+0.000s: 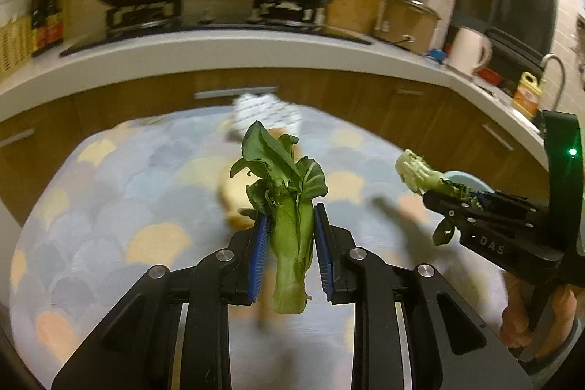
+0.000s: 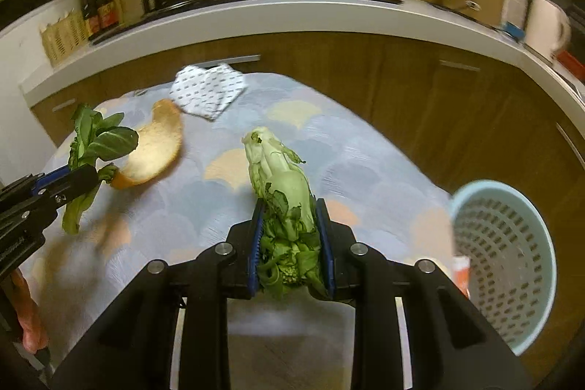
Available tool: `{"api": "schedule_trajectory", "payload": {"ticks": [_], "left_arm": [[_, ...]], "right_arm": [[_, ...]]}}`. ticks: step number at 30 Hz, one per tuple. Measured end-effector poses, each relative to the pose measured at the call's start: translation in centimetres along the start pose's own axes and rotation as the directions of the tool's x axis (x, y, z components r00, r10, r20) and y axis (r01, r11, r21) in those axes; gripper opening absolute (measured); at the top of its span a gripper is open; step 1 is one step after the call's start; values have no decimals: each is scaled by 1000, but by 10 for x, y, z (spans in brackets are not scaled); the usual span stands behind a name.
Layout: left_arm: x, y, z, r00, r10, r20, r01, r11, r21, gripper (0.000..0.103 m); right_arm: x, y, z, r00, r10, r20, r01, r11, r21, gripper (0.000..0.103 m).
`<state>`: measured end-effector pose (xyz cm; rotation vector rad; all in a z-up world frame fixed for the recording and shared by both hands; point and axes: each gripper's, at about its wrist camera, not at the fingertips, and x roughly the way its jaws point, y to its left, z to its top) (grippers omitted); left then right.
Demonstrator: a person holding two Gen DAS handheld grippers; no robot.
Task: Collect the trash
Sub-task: 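Carry both bok choy stalks over the blue basket and open both grippers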
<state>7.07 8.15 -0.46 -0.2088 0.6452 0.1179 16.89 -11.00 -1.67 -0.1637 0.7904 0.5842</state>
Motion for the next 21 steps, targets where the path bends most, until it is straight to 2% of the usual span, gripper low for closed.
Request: {"api": "schedule_trajectory", "payload": {"ticks": [6, 11, 14, 21], "left_arm": [[-1, -44, 8, 997, -70, 9, 70, 996, 48, 23], [3, -87, 16, 989, -150, 3, 148, 984, 99, 23], [9, -115, 19, 982, -187, -11, 187, 972, 141, 23], [34, -194, 18, 960, -267, -80, 279, 927, 252, 23]], "right_arm": [[-42, -42, -2, 997, -53, 57, 50, 997, 66, 23], [-68, -79, -9, 992, -108, 67, 98, 986, 135, 23], [-78, -104, -15, 985, -162, 65, 148, 973, 176, 23], [-88, -167, -39, 978, -205, 29, 187, 935, 301, 23]]}}
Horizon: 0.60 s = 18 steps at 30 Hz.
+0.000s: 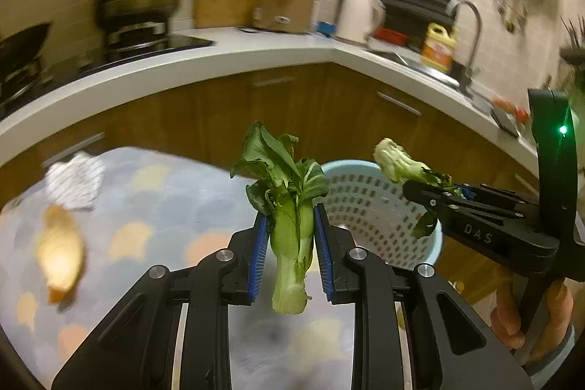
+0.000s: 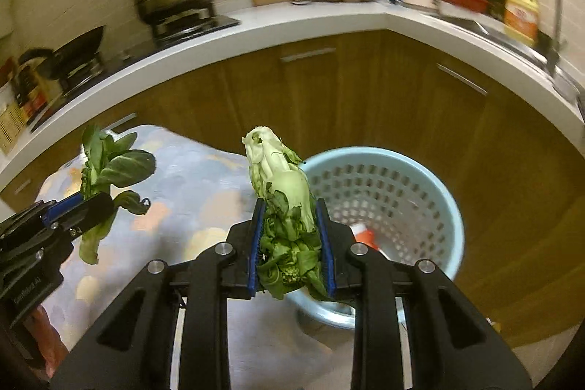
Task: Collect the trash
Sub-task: 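Carry both bok choy stalks over the blue basket and open both grippers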
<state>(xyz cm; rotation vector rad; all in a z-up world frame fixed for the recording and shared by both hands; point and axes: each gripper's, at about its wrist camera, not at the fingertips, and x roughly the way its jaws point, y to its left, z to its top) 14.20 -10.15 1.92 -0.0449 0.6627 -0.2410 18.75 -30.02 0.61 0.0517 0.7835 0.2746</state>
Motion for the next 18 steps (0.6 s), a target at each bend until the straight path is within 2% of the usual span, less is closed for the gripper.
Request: {"api": "schedule_trajectory", "payload": {"ticks": [4, 7, 11, 18], "left_arm": [[28, -28, 9, 999, -28, -35, 30, 998, 52, 23], [49, -44, 13, 995, -61, -75, 66, 995, 69, 23], [78, -59, 11, 986, -82, -142, 95, 991, 90, 23], [127, -64, -1, 954, -142, -264, 155, 987, 30, 24]], "right_arm": [[7, -26, -6, 999, -15, -29, 16, 999, 46, 23], [18, -49, -11, 997, 34, -64, -27, 992, 121, 23], [43, -76, -21, 989, -6, -148, 32, 983, 179, 23], [70, -97, -32, 971, -34, -237, 86, 974, 212, 25]]}}
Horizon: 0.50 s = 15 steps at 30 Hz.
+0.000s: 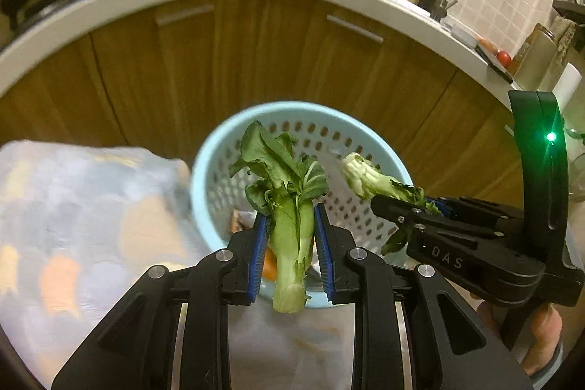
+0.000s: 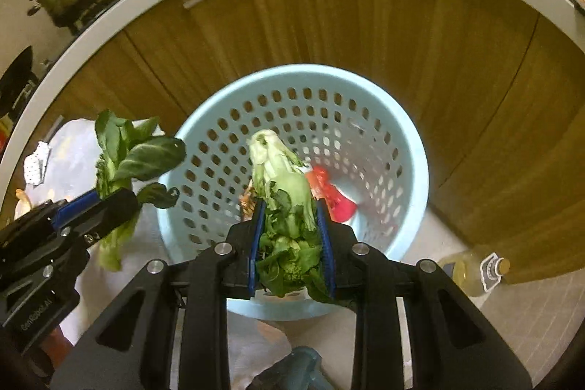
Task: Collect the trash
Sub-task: 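Carry both bok choy stalks over the blue basket and open both grippers, then move both grippers back to the bread crust and napkin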
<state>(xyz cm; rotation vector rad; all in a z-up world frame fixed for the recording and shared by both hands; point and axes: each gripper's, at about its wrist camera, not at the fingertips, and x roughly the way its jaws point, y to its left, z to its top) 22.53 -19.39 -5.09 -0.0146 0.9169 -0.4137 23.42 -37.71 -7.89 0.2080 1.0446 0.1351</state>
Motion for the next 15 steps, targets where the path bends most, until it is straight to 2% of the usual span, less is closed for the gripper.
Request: {"api": "schedule_trajectory", "payload": {"ticks": [2, 4, 5, 6, 7, 15], "left_arm": [[9, -1, 0, 1000, -5, -14, 5, 1000, -3, 24], [13, 1, 1, 1000, -5, -19, 5, 1000, -10, 31], [14, 2, 1, 1000, -13, -20, 12, 1000, -17, 43], [13, 4, 2, 1000, -22, -15, 21, 999, -24, 48], [13, 5, 2, 1000, -24, -12, 24, 999, -26, 49], [7, 6, 2, 1000, -31, 2, 31, 999, -39, 51]], "right_arm": [[6, -5, 2, 1000, -4, -22, 4, 1000, 22, 29], [8, -9, 4, 1000, 15, -22, -14, 999, 41, 32], [8, -9, 5, 1000, 11, -15, -10, 999, 44, 40], [7, -10, 5, 1000, 3, -7, -2, 999, 44, 45], [5, -10, 6, 1000, -1, 4, 1, 999, 46, 49], [-8, -5, 6, 999, 4, 50, -5, 1000, 20, 49]]}}
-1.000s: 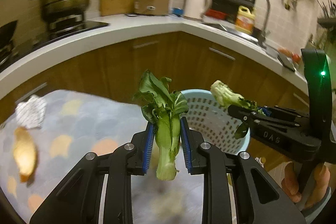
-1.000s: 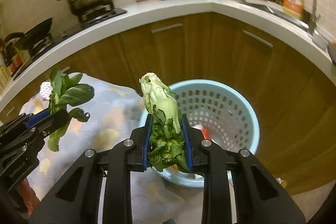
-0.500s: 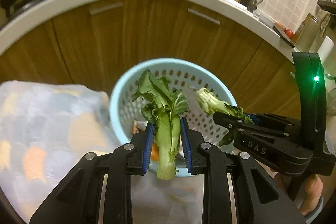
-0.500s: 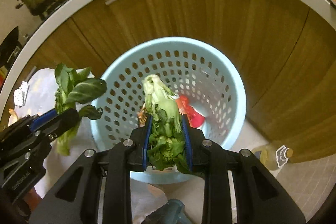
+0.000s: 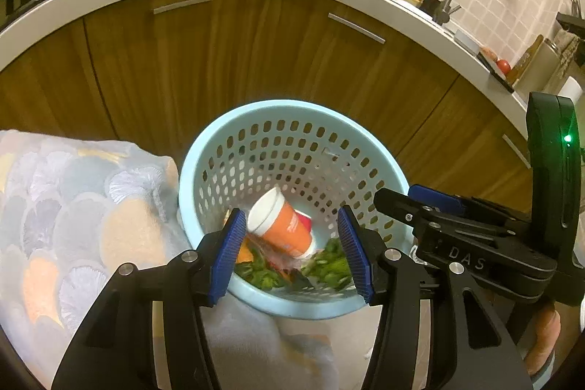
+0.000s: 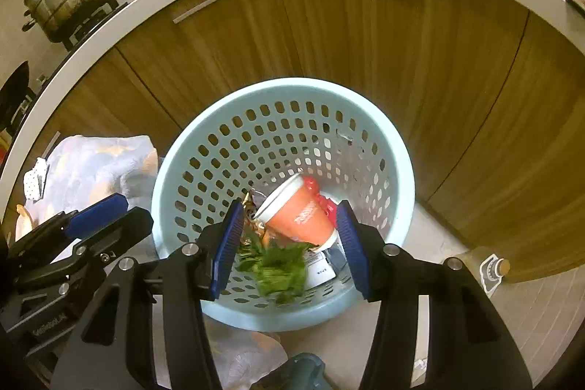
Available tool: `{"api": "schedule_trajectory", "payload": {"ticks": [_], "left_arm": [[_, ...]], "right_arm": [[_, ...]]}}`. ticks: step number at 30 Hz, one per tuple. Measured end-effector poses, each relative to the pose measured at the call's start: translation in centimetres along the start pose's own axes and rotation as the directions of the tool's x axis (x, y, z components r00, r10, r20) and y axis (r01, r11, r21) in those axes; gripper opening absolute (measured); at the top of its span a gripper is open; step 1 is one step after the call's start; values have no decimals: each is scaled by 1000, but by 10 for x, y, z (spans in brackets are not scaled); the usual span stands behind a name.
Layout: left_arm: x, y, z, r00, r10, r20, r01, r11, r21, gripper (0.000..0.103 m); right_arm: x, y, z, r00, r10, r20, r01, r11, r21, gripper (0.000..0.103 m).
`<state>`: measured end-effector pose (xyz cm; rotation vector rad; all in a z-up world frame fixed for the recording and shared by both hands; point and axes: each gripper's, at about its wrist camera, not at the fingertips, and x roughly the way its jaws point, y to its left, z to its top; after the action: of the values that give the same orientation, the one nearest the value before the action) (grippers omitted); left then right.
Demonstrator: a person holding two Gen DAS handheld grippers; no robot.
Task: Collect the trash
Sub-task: 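Move both grippers back to the bread crust and napkin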
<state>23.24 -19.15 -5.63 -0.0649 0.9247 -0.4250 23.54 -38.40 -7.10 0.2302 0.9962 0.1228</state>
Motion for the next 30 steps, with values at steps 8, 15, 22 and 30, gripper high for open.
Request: {"api": "schedule_trajectory", "payload": {"ticks": [8, 15, 22, 30], "left_arm": [[-37, 13, -8, 997, 35, 63, -33, 999, -29, 51], [-95, 48, -21, 980, 126, 152, -110, 988, -108, 53], [-151, 98, -46, 941, 268, 208, -219, 948, -232, 55], [-217, 166, -85, 829, 523, 196, -429, 821, -376, 77]], "right_arm": [[-16, 20, 0, 998, 42, 35, -41, 998, -49, 49], [-25, 62, -3, 993, 103, 55, -95, 986, -136, 49], [-28, 121, -14, 987, 158, 40, -143, 958, -250, 49], [-23, 186, -27, 979, 204, 13, -186, 915, -359, 49]]}}
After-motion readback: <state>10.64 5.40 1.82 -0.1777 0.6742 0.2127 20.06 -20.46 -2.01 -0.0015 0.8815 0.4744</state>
